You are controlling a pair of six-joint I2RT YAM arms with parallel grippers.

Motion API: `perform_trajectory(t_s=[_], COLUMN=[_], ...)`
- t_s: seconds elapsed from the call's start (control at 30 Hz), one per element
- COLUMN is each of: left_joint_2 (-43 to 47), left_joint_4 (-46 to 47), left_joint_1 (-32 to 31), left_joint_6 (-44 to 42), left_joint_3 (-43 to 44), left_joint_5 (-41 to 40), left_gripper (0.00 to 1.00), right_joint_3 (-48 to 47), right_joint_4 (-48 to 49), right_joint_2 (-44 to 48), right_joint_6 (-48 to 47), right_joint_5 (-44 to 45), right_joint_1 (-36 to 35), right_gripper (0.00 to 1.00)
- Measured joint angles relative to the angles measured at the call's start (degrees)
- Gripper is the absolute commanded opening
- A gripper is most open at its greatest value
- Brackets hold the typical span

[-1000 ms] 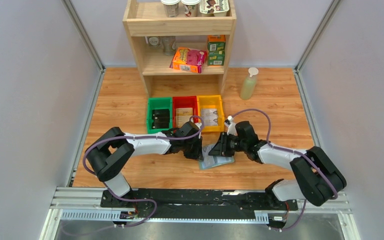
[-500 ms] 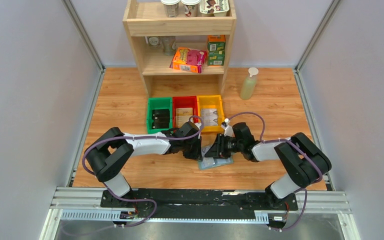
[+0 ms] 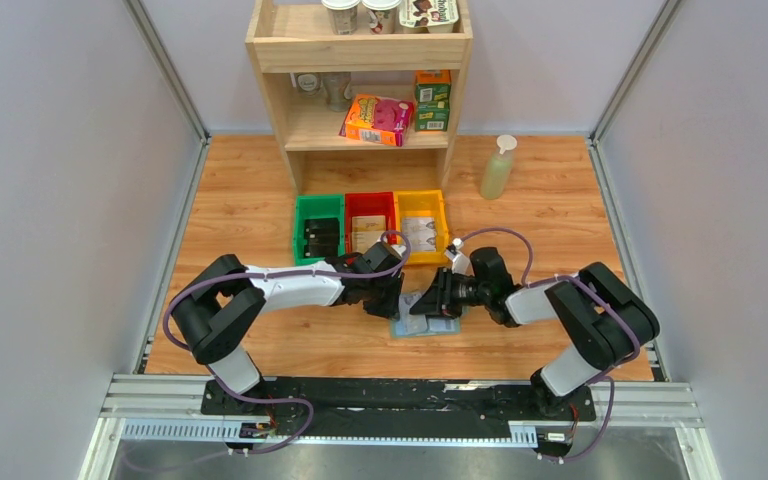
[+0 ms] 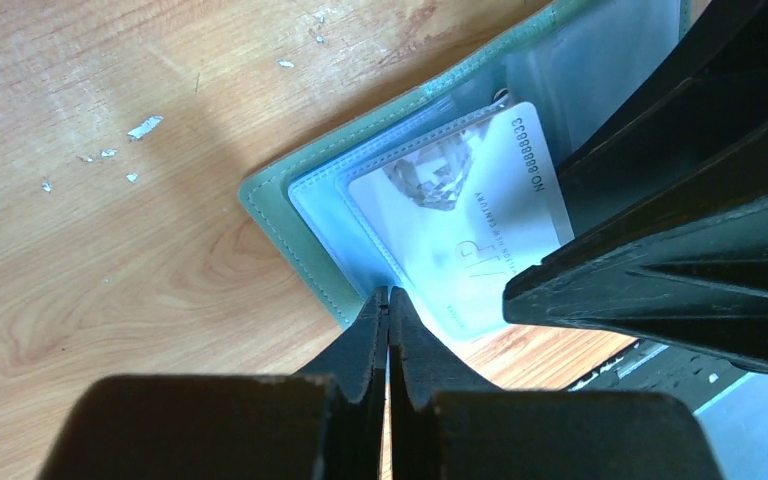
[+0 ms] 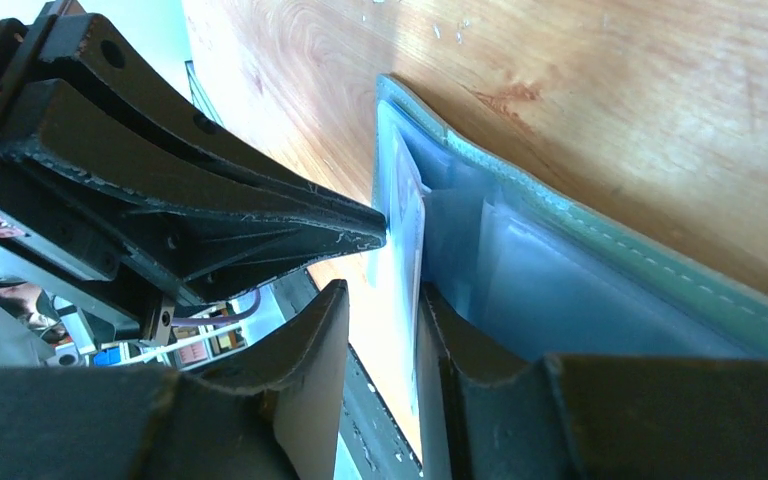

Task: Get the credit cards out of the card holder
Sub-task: Remove the credit card from the card holder.

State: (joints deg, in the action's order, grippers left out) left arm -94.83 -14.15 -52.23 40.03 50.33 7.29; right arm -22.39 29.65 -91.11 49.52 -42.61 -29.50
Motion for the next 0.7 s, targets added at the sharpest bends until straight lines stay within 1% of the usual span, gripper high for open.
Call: perform_trajectory(t_s=[0.1,0.3,0.43,0.63,0.7], left_joint_2=[0.0,-0.2,-0.2,-0.2,-0.2], left_joint_4=[-0.4,-1.1,-1.1,-1.1,-1.1], left_joint_1=[-0.1,-0.2,-0.2,-0.2,-0.2], left_joint_6=[-0.3,-0.5,-0.5,-0.5,-0.5], left_joint_3=[0.2,0.7,0.7,0.7,0.7], left_joint_5=[-0.5,-0.9,-0.9,-0.9,-0.9], left_gripper=[0.0,0.0,0.0,0.0,0.0], right_joint_3=[1.0,2.7,3.9,4.1,4.2], right_joint_4=[0.1,1.7,2.8,3.9,4.0], right_joint_2=[0.9,1.5,1.5,1.6,1.6], right_joint_6=[0.2,0.3,0.8,0.9,1.0], right_joint_5=[-0.5,-2.0,-3.0,-3.5,-3.7], right_joint_1=[1.0,3.8,5.2,5.5,5.7], right_gripper=[0.31,0.21,0.17,0.0,0.0])
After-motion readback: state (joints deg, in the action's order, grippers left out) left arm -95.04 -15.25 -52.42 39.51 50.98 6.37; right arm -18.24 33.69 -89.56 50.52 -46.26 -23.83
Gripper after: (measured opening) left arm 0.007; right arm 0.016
